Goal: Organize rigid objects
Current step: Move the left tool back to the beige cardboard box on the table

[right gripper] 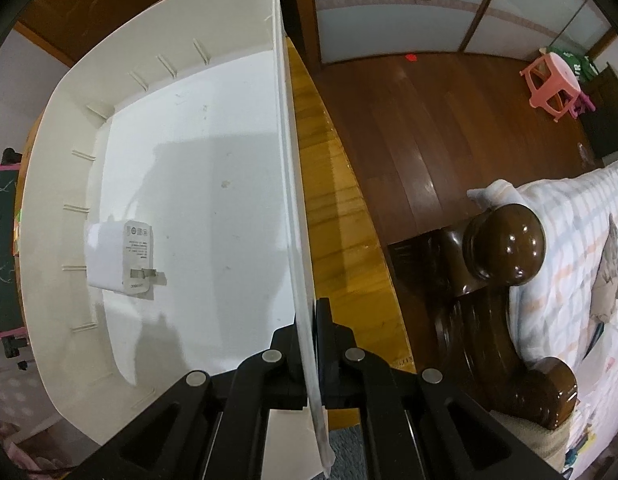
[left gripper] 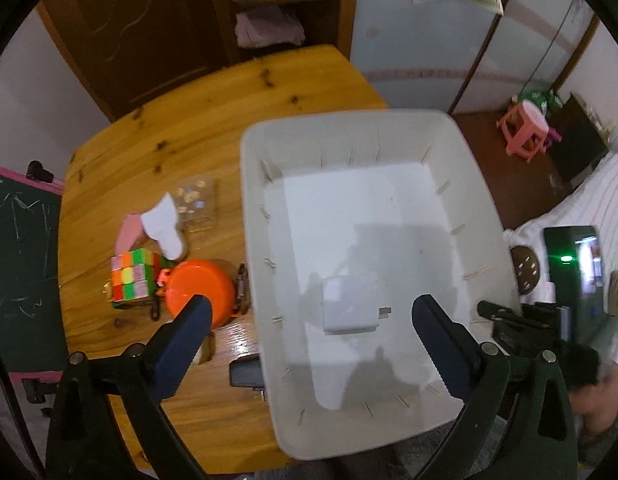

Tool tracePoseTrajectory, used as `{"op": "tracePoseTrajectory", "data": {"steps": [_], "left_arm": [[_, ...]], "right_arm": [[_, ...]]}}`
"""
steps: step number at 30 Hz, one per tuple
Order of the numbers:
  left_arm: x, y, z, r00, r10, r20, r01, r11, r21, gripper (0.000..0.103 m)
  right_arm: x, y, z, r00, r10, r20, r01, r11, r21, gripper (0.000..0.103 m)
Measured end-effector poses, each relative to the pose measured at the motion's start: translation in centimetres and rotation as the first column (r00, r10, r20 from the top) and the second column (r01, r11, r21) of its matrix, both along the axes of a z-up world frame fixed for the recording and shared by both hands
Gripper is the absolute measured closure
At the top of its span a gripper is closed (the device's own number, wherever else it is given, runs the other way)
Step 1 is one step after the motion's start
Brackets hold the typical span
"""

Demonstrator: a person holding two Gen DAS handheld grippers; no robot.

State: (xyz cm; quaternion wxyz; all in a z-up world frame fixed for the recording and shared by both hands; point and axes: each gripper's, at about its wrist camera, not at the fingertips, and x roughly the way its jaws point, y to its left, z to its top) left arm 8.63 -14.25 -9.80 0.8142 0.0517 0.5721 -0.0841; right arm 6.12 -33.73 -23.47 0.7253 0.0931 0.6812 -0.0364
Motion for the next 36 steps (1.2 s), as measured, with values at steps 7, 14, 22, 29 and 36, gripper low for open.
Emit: {"op": "tracePoseTrajectory", "data": {"steps": [7,14,22,29,36], "left_arm": [[-0.9,4.0,1.7,0.995,0.095,0.027,-0.094,0.994,-0.057,0.002],[-1.9,9.1,2.5,0.974,0.223,0.037,-0.218,0.971,-0.093,0.002],[-3.6,16.0,2.5,0.921,0.389,0.035,-0.384,0.918,-0.102,0.002],[-5.1,20.6,0.4,0.875,0.484,0.002,-0.484,0.874,-0.051,0.003],[-5.8,22.8,-2.2,0.846,0.529,-0.06,-0.532,0.845,-0.053,0.003]], "right_arm": [[0.3,-0.2,-0.2,0.999,-0.019,-0.04,0.019,1.0,0.012,0.1],[0.0,-0.5,-0.1,0.995,-0.092,-0.024,0.093,0.995,0.028,0.099],[-0.2,-0.4,0.0,0.993,-0.115,0.0,0.115,0.993,0.019,0.099],[-0.4,-0.1,0.2,0.993,-0.119,0.002,0.119,0.993,-0.001,0.099],[-0.4,0.4,0.3,0.996,-0.094,0.007,0.094,0.995,-0.033,0.099]]}}
